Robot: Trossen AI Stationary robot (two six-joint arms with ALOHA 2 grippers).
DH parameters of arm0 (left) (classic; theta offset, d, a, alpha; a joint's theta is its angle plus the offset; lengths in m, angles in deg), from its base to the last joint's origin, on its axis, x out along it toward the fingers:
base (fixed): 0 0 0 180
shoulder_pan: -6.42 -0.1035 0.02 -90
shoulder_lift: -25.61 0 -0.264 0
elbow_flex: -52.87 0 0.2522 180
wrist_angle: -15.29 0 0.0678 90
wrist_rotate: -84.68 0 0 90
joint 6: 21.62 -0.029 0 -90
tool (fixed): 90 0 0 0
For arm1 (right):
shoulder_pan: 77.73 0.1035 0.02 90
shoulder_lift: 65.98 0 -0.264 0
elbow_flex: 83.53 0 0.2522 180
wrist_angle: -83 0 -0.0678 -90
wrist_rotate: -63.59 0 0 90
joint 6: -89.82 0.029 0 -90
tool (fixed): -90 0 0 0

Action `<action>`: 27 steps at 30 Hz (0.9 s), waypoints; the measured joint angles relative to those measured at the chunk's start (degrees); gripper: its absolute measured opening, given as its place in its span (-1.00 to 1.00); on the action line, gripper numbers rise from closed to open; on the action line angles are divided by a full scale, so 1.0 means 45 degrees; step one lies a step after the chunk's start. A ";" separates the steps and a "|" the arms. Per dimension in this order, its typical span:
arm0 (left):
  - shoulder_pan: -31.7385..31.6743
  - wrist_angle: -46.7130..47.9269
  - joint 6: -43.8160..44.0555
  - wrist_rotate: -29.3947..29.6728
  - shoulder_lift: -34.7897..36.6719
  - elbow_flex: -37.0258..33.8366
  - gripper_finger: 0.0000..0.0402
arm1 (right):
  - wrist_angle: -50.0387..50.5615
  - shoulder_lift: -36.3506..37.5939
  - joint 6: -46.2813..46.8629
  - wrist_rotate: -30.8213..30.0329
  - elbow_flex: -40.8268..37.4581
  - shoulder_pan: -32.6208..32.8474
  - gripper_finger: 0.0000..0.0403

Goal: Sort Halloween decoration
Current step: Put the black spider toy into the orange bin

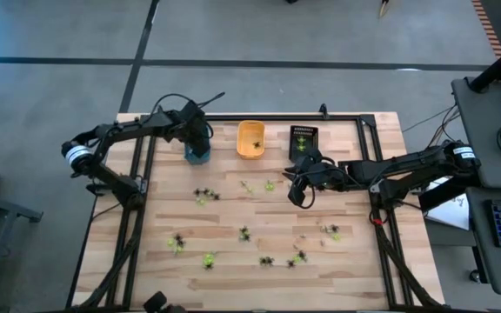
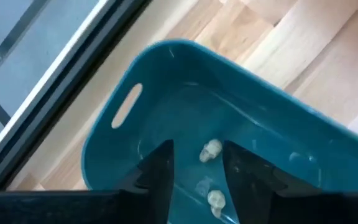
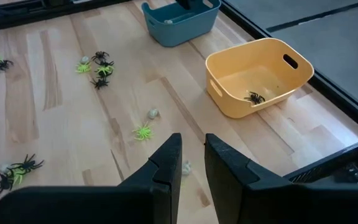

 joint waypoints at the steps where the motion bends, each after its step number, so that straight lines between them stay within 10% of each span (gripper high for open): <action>1: 0.0000 -0.0011 -0.0019 0.0001 -0.0001 0.0006 -0.36 | 0.0016 0.0000 0.0000 0.0000 0.0000 0.0000 -0.70; 9: 0.0049 0.0347 0.0266 -0.0843 0.1121 0.0015 -0.38 | 0.0289 -0.0005 0.1291 0.0249 0.0146 -0.0008 -0.70; 19: 0.1237 -0.2138 0.0916 -0.1682 0.3698 -0.0481 -0.42 | 0.2927 -0.0005 0.4686 0.3799 0.0709 -0.0395 -0.70; 27: 0.3307 -0.4732 0.0799 -0.1699 0.5244 -0.1630 -0.42 | 0.7662 -0.0005 0.7230 0.4245 0.0709 -0.0521 -0.70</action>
